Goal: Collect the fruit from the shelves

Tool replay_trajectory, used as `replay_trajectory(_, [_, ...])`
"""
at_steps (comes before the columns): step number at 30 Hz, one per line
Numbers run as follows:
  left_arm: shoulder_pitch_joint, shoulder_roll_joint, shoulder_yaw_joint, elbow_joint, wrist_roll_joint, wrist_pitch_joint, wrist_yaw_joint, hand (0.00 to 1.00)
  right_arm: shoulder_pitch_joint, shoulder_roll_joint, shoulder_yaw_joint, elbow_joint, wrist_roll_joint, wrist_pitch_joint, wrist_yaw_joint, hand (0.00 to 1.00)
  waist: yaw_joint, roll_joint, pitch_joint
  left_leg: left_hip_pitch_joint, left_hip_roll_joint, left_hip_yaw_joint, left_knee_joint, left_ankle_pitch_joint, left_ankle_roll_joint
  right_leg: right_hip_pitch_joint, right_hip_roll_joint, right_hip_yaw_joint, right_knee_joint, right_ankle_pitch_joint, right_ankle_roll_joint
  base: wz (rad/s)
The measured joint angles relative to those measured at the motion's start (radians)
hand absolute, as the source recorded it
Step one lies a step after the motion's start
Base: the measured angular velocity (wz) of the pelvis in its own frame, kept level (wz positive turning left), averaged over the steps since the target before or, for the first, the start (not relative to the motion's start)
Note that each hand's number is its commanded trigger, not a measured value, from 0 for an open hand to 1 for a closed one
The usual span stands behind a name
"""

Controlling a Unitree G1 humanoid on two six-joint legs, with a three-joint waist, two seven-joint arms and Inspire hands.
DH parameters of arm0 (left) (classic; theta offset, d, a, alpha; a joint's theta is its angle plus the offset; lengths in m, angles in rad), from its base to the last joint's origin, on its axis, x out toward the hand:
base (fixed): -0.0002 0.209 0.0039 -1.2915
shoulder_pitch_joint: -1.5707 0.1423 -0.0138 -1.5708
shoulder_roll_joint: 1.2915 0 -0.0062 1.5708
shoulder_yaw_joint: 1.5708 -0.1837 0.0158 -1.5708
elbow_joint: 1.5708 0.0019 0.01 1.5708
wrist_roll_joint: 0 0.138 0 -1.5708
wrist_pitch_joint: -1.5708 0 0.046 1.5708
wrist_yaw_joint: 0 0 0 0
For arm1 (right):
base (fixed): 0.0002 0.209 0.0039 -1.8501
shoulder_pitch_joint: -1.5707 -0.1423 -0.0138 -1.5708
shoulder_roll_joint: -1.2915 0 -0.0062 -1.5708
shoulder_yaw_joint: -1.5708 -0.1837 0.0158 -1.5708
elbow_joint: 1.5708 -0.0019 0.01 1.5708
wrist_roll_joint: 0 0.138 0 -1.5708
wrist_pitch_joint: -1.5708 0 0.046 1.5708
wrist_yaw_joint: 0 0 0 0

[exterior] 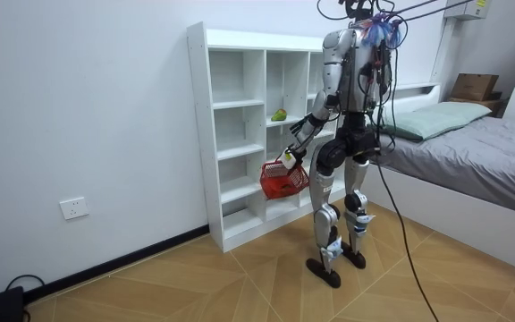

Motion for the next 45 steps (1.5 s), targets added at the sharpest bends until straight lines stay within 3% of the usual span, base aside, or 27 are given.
replay_trajectory(7, [0.029,0.001,0.032,0.002,0.000,0.000,0.020,1.00,0.025,0.000,-0.005,-0.092,0.000,0.002,-0.002,0.00,-0.002,-0.012,0.0019,0.015,0.001,0.000,-0.001,0.000,0.000,0.020,0.000,-0.001,-0.005,0.000,0.000,0.00])
replay_trajectory(18, [0.046,0.002,0.088,0.040,0.060,0.000,0.022,1.00,0.025,0.006,-0.046,-0.170,-0.005,0.003,-0.007,0.00,0.001,-0.003,0.0028,0.035,-0.001,-0.011,-0.003,-0.003,-0.003,0.049,0.005,-0.008,-0.008,0.001,-0.001,0.02])
replay_trajectory(21, [0.055,0.001,0.088,0.051,0.069,0.000,0.032,1.00,0.023,0.006,-0.052,-0.177,-0.006,0.002,-0.023,0.00,0.001,0.000,-0.0025,0.038,-0.002,-0.014,-0.006,-0.003,-0.003,0.055,0.005,-0.014,-0.012,0.001,-0.001,0.03])
replay_trajectory(31, [0.082,-0.007,0.122,0.070,0.108,0.000,0.031,1.00,0.023,0.006,-0.053,-0.257,-0.013,0.002,-0.057,0.00,0.020,-0.001,-0.0068,0.042,-0.003,-0.035,0.000,-0.001,-0.005,0.074,0.004,-0.041,-0.021,0.002,-0.002,0.06])
replay_trajectory(35, [0.085,-0.007,0.151,0.069,0.133,0.000,0.019,1.00,0.023,0.007,-0.052,-0.286,-0.009,0.002,-0.067,0.00,0.028,-0.019,-0.0014,0.055,-0.006,-0.055,-0.005,-0.002,-0.006,0.101,0.003,-0.059,-0.030,0.001,-0.001,0.15])
replay_trajectory(39, [0.102,-0.003,0.173,0.069,0.153,0.000,0.015,1.00,0.022,0.007,-0.061,-0.288,0.012,0.002,-0.109,0.00,0.046,-0.048,-0.0093,0.058,-0.007,-0.070,-0.005,-0.001,-0.007,0.117,0.004,-0.082,-0.042,0.001,-0.001,0.15])
replay_trajectory(45, [0.105,0.003,0.247,0.069,0.235,0.000,0.016,1.00,-0.010,0.006,-0.124,-0.303,0.011,-0.002,-0.169,0.00,0.077,-0.077,-0.0024,0.057,-0.007,-0.091,-0.002,0.001,-0.010,0.124,0.005,-0.097,-0.042,0.001,-0.001,0.08])
